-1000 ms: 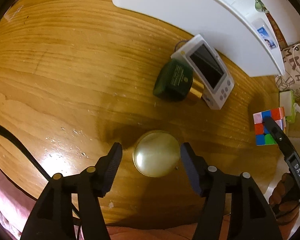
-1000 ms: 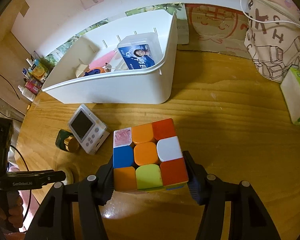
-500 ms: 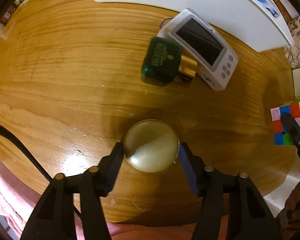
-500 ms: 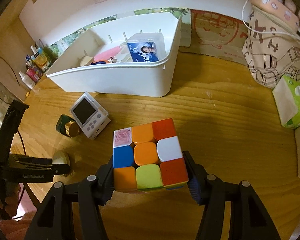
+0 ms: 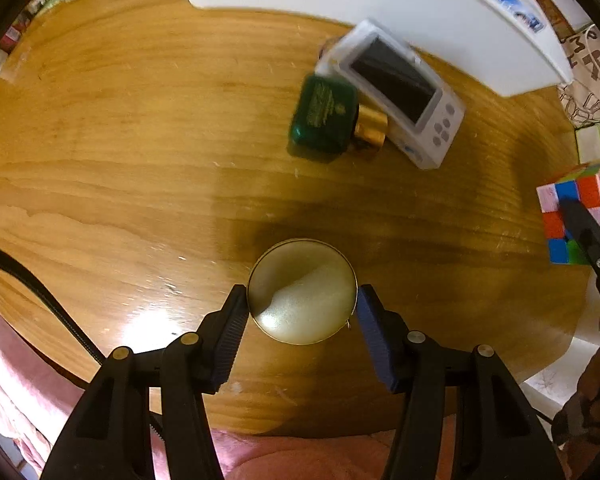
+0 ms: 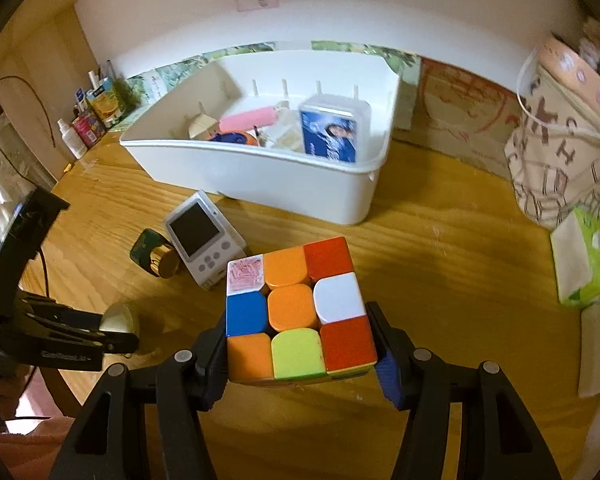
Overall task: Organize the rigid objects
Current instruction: 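Lift the cream jar and Rubik's cube and carry them toward the bin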
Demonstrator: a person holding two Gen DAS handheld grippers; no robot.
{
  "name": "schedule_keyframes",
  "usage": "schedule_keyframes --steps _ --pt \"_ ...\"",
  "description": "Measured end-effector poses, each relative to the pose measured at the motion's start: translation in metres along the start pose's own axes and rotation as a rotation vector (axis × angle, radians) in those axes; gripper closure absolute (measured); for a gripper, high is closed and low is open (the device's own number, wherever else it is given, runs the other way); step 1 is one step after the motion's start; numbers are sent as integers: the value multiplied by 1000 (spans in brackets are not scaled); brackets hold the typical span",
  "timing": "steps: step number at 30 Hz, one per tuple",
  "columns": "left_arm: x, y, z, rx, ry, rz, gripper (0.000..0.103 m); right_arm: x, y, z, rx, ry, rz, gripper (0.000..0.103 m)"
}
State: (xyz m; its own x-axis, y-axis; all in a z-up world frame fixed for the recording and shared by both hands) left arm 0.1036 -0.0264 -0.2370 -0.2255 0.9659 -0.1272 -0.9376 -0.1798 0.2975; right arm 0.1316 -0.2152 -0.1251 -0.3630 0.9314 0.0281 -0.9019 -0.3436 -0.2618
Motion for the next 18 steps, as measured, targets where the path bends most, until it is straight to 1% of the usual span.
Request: schedule_keyframes --steps 5,10,14,18 --pt "6 -1 32 -63 0 -15 44 11 -12 7 -33 1 40 43" --pt "9 -6 69 -151 -47 -44 44 23 -30 18 -79 -2 76 42" --pt "15 -10 91 -195 -53 -53 44 32 -49 27 -125 -6 97 42" --pt "10 -21 117 -235 -68 -62 44 39 -65 34 -167 -11 107 42"
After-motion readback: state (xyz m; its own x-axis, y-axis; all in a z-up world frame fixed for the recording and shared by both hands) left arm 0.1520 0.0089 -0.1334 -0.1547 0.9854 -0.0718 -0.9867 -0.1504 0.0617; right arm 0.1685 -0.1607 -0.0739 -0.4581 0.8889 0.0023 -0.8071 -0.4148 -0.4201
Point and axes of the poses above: each gripper's, at about its wrist camera, not at the fingertips, and z roughly against the way its jaws point, x to its left, y to its underside, the point moved 4 cm from there along -z, roughly the way its jaws point, and after that the axes turned 13 degrees about x, right-handed, at the moved point
